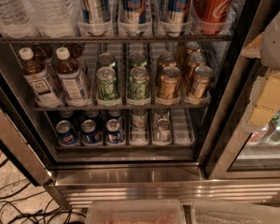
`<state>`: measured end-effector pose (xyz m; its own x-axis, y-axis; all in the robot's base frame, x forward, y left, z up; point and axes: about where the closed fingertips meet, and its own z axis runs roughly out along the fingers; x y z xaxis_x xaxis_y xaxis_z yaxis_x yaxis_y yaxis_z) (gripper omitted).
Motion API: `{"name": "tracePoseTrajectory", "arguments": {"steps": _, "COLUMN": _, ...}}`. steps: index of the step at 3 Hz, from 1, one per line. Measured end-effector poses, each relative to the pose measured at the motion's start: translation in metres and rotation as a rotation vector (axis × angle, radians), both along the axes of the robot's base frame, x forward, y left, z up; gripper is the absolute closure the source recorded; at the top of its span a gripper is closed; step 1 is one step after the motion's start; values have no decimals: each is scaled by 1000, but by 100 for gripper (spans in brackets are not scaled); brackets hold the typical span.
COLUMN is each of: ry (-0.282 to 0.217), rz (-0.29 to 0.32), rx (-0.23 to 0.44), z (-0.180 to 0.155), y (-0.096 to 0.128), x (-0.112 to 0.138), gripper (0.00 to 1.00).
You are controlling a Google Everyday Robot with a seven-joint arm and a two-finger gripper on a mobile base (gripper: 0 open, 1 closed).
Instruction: Pick orange can from middle shelf of fridge
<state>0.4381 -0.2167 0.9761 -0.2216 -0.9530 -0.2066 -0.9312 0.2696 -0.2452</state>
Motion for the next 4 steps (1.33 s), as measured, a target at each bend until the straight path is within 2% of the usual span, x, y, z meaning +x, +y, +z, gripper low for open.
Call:
{"name": "tracePoseTrajectory", "arguments": {"steps": 1, "ry": -4, "rz": -6, "rx": -2, "z": -6, "y": 2, "x": 2, "gripper": 0}}
{"name": "tracePoseTrajectory", "arguments": {"steps": 2, "ry": 2, "rz": -31, "rx": 30, "z": -37, "y": 9, "x": -1, "gripper": 0}}
{"name": "tracePoseTrajectory", "arguments": {"steps": 3, "ry": 12, "rz": -47, "rx": 109, "z": -91, "y": 26, "x": -15, "gripper": 0}}
{"name": "tracePoseTrajectory", "arguments": {"steps": 4, "ry": 29, "rz": -48, "rx": 247, "z": -151, "y": 49, "x": -40, "gripper": 0}}
